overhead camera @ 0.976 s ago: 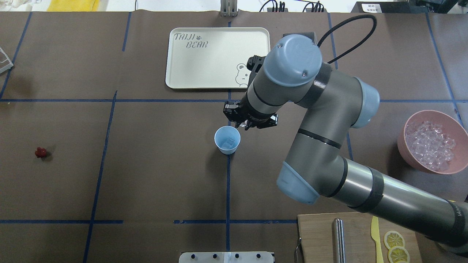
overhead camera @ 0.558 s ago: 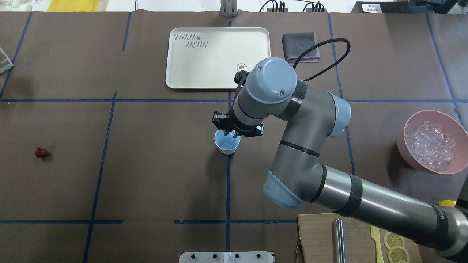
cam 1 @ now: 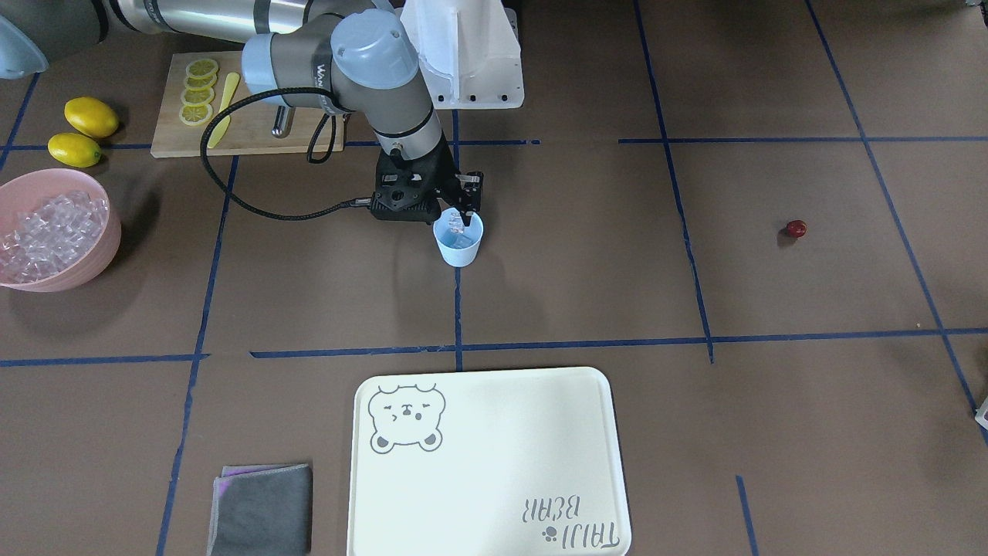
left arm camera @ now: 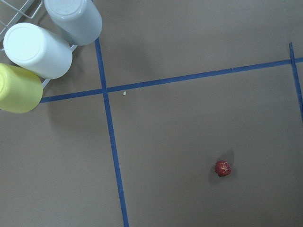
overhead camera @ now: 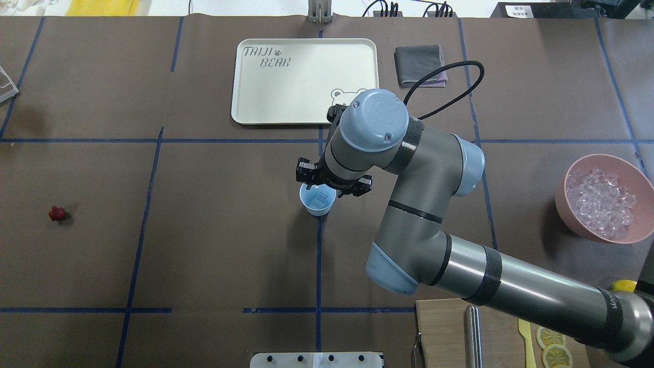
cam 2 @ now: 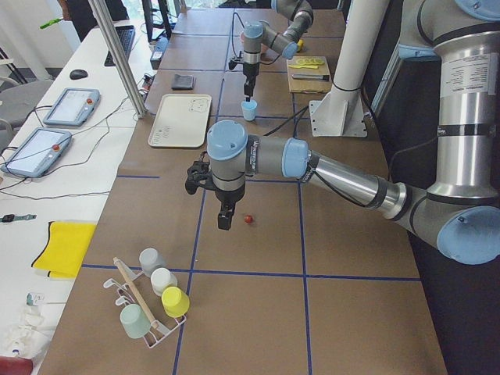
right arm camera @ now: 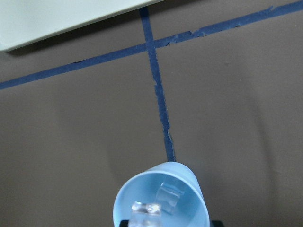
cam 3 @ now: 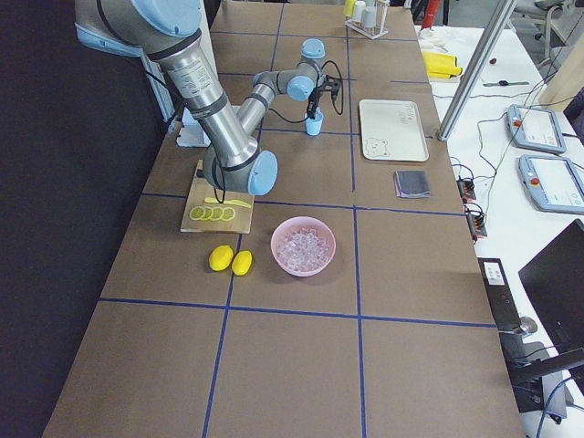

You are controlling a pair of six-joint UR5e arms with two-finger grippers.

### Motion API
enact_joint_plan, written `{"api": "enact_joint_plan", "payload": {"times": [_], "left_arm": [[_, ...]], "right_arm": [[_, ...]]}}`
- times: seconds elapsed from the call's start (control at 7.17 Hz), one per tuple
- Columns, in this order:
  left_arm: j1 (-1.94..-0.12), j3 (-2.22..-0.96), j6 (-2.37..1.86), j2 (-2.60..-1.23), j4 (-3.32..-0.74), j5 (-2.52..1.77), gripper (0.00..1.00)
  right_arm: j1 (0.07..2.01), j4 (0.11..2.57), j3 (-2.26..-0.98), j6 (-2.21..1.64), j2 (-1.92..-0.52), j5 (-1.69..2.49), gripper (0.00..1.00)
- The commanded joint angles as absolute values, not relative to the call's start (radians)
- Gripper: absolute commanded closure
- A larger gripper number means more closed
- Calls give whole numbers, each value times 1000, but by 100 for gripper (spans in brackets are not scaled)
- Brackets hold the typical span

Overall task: Put ice and strawberries in cup
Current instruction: 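Carry the ice cube with the right gripper over the blue cup and release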

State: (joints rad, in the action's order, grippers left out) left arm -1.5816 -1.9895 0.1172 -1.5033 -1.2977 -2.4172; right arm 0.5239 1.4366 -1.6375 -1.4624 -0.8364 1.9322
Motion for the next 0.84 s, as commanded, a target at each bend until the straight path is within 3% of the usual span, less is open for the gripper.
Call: {"api": "enact_joint_plan", "payload": {"times": [0.0,0.42,0.56,0.7], "left_arm": [[-1580,-1988,117,-1503,-1298,-2416,0],[-1580,-1988,117,-1503,-1298,-2416,0],[-1578,-1980,117,-1503,-1298,-2416,0],[-1554,-1979,91,-1503,-1293,-2416,0]], "right_arm": [[523,1437,-1644,-1459,-844,1931,21],[532,1442,-1673,-1459,-851,1939,21],[570,1474,-1772,-1457,-921,1971,20],[657,1570,-1919,-1442,-1005,2040,6]]}}
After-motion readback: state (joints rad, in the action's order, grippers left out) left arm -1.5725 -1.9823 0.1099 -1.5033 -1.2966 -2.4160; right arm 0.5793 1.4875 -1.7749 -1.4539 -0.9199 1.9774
